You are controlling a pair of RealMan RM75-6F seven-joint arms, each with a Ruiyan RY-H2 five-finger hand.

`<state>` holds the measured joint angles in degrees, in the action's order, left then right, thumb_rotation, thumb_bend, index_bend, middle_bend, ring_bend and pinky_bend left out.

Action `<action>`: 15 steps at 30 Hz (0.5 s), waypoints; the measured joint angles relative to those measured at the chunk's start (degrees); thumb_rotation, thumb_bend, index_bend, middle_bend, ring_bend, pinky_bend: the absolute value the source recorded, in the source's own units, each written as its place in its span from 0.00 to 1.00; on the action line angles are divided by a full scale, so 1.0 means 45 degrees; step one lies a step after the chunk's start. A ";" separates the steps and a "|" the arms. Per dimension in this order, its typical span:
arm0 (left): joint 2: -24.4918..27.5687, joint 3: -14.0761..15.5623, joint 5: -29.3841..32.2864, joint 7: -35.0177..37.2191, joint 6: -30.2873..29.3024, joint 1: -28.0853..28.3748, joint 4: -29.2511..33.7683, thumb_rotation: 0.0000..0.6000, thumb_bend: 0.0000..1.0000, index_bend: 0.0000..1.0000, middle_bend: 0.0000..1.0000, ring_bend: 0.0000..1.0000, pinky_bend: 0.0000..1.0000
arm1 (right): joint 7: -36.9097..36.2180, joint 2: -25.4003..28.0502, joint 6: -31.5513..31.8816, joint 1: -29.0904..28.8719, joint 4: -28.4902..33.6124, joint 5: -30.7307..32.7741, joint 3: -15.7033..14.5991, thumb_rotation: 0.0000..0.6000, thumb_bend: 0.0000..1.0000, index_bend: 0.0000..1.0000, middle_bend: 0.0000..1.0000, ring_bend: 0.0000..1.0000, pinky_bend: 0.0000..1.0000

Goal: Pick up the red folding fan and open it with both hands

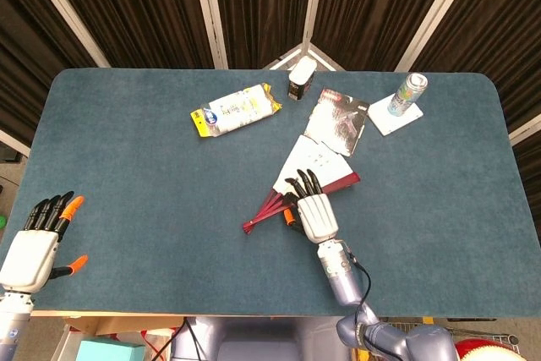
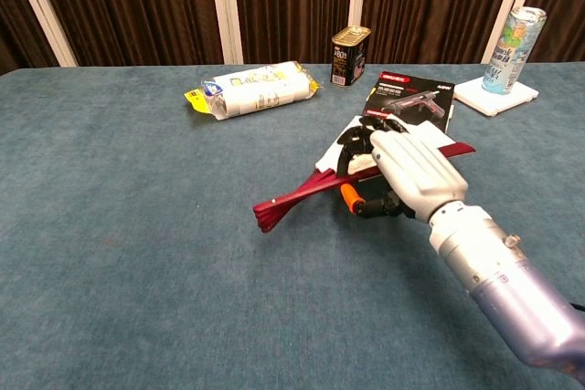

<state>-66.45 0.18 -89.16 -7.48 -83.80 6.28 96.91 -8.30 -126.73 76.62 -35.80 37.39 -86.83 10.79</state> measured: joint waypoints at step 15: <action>0.0003 -0.0033 -0.0036 0.0039 -0.0090 -0.0021 0.0114 1.00 0.00 0.00 0.00 0.00 0.00 | 0.1740 0.2256 0.0553 -0.0381 0.3876 -0.0124 0.0791 1.00 0.67 0.73 0.25 0.07 0.03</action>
<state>-66.43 0.04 -89.32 -7.30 -84.20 6.19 97.42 -0.47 -116.57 79.11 -37.52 54.83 -87.39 14.35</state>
